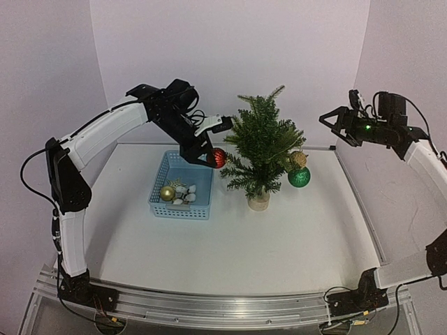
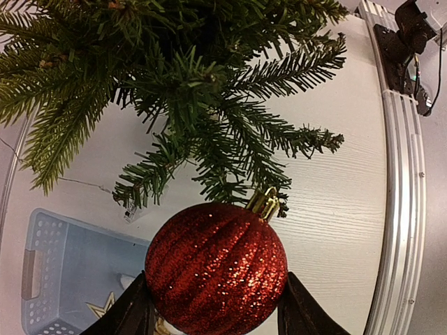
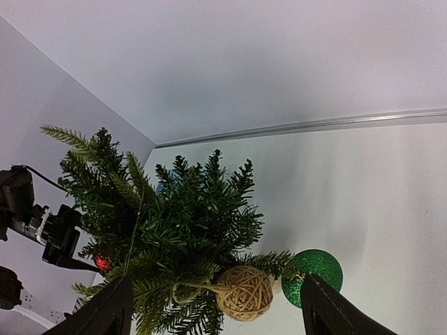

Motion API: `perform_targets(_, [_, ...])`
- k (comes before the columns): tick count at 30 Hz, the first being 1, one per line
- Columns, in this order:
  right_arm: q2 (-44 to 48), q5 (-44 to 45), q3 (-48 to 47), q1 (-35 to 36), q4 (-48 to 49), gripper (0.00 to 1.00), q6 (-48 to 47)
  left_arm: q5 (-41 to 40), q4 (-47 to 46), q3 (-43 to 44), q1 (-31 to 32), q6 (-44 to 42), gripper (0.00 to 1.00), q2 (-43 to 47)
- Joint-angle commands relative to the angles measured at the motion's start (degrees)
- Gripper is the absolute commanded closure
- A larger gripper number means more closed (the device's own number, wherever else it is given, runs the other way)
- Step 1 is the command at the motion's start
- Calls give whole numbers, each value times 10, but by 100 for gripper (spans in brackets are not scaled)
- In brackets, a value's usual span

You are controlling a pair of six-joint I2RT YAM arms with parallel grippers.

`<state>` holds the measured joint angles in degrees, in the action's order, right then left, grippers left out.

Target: Decorate the small christmas tree

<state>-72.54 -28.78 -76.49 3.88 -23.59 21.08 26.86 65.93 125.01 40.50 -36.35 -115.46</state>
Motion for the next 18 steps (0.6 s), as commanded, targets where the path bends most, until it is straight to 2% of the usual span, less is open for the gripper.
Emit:
perform_targets(1, [24, 0, 6, -2, 15, 18, 0, -1, -41, -11, -4, 8, 52, 20])
perform_targets(11, [24, -1, 7, -1, 14, 18, 3, 26, -51, 75, -9, 23, 53, 25])
perform_targets(18, [18, -4, 0, -1, 15, 18, 3, 6, -94, 139, -9, 58, 53, 7])
